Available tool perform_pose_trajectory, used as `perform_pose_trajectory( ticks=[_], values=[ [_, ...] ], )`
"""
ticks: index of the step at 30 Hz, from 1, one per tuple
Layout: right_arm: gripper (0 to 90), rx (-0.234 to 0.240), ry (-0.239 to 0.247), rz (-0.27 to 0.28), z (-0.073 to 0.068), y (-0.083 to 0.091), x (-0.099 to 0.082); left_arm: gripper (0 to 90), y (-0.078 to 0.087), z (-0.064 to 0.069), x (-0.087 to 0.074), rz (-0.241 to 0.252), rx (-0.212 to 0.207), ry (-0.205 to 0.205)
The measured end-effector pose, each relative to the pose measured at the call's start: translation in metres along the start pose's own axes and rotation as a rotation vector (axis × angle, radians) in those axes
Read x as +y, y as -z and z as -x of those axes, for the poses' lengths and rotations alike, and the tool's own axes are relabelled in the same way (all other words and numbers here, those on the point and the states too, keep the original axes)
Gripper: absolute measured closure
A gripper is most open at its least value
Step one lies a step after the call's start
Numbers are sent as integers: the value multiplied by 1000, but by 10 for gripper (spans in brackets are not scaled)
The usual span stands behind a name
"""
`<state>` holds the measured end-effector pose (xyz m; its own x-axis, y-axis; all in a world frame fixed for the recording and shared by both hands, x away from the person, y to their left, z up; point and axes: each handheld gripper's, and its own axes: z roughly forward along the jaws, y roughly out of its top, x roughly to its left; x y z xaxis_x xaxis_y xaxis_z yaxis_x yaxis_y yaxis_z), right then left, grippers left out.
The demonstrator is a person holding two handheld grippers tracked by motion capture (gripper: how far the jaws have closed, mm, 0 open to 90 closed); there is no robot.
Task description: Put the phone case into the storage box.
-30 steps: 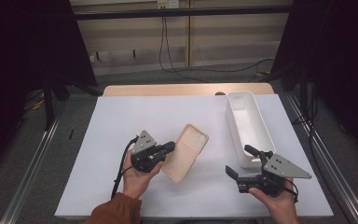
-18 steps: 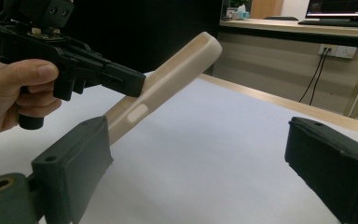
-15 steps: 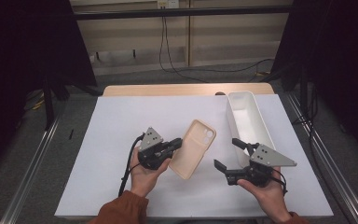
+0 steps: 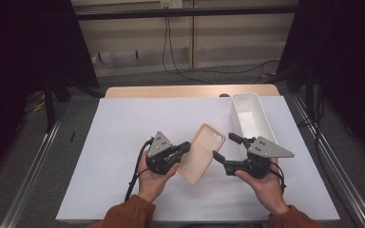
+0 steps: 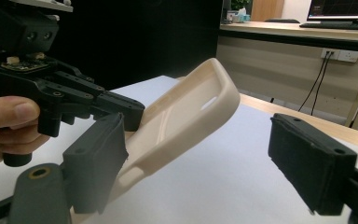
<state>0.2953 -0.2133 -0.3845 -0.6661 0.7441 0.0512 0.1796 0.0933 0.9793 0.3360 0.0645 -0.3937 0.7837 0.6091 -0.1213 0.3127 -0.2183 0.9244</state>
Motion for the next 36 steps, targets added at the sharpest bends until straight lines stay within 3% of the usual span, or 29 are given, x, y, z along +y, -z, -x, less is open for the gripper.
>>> perform_pose_trajectory(
  ticks=[10,18,36],
  values=[
    [298,-20,0,-30,0,-5,-5,877,-2,7,1,10,-18,-16],
    [484,-19,-10,-56,3,-5,-12,876,-1,8,-1,5,-7,-34],
    [643,-25,-8,-72,4,-4,-11,873,-2,10,-4,-11,-7,-48]
  ],
)
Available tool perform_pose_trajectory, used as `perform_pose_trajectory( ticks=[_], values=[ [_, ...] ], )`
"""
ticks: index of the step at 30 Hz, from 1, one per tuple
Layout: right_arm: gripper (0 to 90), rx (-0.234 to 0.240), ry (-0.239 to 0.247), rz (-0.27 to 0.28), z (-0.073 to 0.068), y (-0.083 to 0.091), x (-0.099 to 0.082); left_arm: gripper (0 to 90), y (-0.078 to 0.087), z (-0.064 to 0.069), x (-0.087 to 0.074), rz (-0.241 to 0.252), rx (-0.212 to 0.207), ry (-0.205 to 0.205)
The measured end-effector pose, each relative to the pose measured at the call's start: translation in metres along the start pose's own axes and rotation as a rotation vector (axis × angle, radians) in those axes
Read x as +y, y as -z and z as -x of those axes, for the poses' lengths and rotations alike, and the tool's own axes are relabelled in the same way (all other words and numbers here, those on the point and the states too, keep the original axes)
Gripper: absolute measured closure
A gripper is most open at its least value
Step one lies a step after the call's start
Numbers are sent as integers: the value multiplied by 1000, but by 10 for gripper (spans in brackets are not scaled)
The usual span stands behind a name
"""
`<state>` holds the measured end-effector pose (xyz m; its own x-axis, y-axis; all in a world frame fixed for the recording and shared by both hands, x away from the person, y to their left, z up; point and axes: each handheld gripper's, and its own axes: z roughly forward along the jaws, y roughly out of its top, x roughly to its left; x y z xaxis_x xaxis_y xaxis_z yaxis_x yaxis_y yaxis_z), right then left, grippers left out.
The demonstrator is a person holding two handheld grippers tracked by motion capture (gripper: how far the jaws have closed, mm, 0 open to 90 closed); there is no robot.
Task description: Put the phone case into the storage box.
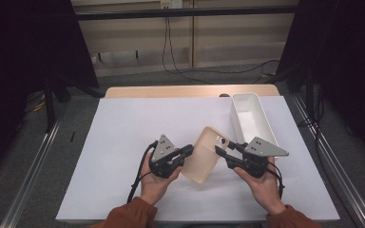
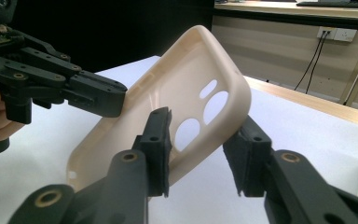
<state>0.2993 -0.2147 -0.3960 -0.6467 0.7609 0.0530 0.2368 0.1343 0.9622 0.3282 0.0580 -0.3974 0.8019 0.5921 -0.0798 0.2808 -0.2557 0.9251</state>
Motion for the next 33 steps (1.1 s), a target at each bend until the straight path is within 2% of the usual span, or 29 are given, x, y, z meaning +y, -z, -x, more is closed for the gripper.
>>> perform_pose_trajectory(
  ticks=[5,14,19,33],
  values=[
    [673,1,1,0,1,0,0,872,-1,0,-1,-6,-4,-11],
    [693,0,3,11,1,1,1,870,1,3,-2,-6,-14,1],
    [744,-7,14,17,2,2,2,865,-1,5,-4,-22,-27,-8],
    [770,6,6,50,1,4,5,865,-6,3,-6,-27,-47,11]
  ],
)
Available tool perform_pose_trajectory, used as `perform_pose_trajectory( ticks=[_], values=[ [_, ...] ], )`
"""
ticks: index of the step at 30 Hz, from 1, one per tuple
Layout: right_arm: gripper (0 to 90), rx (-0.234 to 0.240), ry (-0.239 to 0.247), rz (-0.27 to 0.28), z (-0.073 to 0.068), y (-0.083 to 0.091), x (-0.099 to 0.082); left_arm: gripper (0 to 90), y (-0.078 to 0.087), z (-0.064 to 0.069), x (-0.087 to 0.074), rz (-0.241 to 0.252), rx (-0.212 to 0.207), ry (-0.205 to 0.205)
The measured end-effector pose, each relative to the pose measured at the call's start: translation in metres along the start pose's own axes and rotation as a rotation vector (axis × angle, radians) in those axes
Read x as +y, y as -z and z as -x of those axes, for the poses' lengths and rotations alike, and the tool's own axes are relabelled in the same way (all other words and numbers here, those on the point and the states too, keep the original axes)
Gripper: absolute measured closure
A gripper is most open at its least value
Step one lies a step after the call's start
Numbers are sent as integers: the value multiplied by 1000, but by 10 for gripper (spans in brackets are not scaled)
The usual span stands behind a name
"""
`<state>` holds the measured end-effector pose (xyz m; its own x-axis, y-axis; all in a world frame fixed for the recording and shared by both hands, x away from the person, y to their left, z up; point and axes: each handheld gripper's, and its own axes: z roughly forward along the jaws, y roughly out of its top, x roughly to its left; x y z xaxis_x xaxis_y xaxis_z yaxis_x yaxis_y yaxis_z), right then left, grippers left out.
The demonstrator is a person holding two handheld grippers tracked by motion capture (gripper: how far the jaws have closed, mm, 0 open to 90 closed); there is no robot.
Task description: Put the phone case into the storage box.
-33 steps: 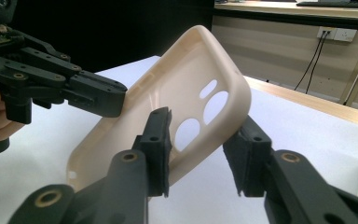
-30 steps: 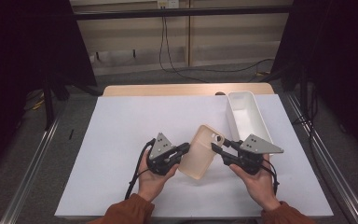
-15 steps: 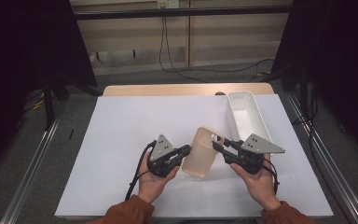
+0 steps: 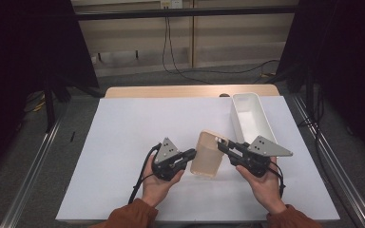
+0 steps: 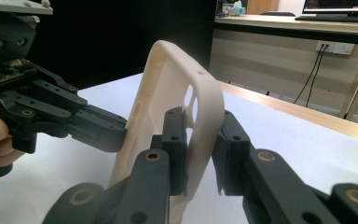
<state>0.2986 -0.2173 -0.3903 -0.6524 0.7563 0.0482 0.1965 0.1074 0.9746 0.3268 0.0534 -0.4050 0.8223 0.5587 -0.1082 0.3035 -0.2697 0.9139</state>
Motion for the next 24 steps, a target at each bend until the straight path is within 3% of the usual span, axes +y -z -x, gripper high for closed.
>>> perform_pose_trajectory(
  ticks=[4,7,9,15,24],
  values=[
    [809,2,39,2,-1,0,2,900,0,-1,3,9,-8,-8],
    [812,27,17,15,-2,0,2,900,3,-6,8,30,-6,19],
    [813,16,41,16,-4,0,3,897,3,-8,6,24,-10,30],
    [813,14,27,27,-1,1,4,765,0,-10,3,19,-47,53],
    [813,13,14,41,5,4,5,502,-2,-12,0,14,-19,53]
  ],
)
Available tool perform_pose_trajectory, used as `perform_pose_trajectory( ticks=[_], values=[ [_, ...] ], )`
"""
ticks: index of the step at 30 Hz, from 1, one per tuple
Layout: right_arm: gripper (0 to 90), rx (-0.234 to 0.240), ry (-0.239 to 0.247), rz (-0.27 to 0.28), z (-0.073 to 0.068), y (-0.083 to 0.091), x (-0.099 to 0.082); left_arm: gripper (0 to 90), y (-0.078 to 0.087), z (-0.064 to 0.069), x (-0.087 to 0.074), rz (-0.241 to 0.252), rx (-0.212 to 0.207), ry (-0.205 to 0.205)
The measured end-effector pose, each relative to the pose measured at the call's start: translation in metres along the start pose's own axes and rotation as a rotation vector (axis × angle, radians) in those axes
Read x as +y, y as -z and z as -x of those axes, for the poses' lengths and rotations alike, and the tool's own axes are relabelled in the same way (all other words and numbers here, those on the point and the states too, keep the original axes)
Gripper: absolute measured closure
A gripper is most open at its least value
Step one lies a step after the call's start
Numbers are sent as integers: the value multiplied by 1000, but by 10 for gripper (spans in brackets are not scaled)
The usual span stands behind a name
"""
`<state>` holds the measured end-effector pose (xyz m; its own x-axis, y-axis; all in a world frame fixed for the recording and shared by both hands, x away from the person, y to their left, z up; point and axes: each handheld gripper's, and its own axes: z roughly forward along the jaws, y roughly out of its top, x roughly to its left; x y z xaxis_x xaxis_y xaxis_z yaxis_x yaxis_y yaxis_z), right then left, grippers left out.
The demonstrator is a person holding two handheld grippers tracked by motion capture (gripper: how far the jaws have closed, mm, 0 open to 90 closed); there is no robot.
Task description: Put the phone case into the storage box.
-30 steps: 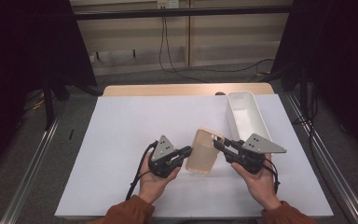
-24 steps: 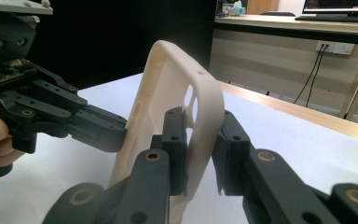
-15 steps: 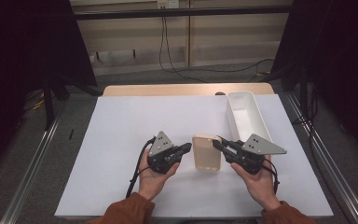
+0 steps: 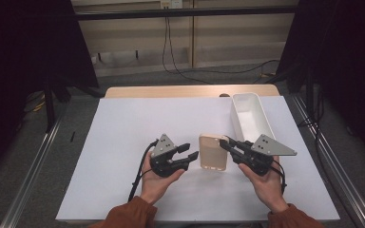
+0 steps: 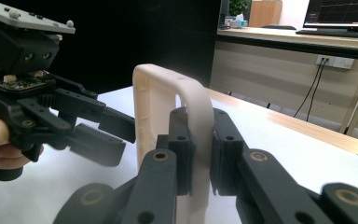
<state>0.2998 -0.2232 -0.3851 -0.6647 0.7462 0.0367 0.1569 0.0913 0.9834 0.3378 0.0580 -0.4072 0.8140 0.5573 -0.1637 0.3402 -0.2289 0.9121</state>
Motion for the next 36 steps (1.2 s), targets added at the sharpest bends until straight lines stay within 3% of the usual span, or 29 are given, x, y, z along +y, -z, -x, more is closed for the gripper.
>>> perform_pose_trajectory(
  ticks=[7,8,11,13,16,22,25,28,30,32,34,36],
  values=[
    [813,0,0,0,3,1,0,249,3,-1,1,22,24,-13],
    [813,2,-2,3,4,1,0,218,3,-2,1,29,12,-5],
    [813,-2,-9,5,6,3,0,122,3,-4,1,14,31,-12],
    [813,-1,-11,9,8,3,0,108,4,-5,0,16,14,2],
    [813,-1,-8,14,9,4,1,72,8,-5,1,38,20,-16],
    [813,-2,-11,24,11,7,6,47,22,-8,4,95,20,-4],
    [812,-6,-5,29,12,8,7,39,30,-10,3,94,74,-30],
    [812,-8,-5,29,13,8,8,39,38,-15,-2,100,86,-22],
    [812,-9,-5,31,14,8,9,37,43,-19,-6,107,130,-43],
    [812,-10,-3,33,15,8,9,37,48,-24,-10,105,129,-26],
    [812,-11,-5,35,16,8,10,37,54,-28,-13,107,164,-18],
    [812,-15,4,33,16,8,10,37,61,-31,-15,113,170,-11]
  ],
)
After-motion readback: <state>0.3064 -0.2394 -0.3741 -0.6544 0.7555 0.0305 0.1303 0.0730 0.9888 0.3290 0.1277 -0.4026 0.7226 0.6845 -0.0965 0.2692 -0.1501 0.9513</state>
